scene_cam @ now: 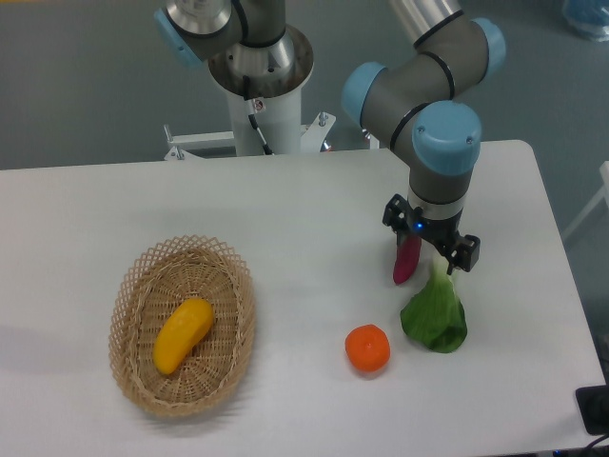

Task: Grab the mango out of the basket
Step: 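Release the purple sweet potato beside the bok choy and lift the gripper, then move the open gripper over the basket and lower onto the yellow mango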

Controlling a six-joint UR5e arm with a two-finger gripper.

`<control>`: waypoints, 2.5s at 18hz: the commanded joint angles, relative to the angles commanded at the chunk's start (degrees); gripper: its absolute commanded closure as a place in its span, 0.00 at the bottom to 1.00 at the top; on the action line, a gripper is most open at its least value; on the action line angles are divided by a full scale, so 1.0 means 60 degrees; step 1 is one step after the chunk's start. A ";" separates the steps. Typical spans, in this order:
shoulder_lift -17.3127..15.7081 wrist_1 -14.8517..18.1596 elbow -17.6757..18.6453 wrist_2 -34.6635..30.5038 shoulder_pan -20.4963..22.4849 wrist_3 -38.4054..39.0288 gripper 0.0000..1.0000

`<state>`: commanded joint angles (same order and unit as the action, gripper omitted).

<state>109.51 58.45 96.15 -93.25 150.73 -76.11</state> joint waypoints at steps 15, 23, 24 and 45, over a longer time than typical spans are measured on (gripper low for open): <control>-0.0088 0.0278 -0.0190 0.1139 -0.0658 0.2135 0.00; -0.0029 0.0235 -0.0557 0.1567 -0.2356 0.4304 0.00; 0.0014 0.0234 -0.0542 0.1567 -0.2590 0.4510 0.00; 0.1171 0.0146 -0.0513 0.1553 -0.5331 0.6781 0.00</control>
<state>116.54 59.33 93.08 -83.94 118.75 -35.43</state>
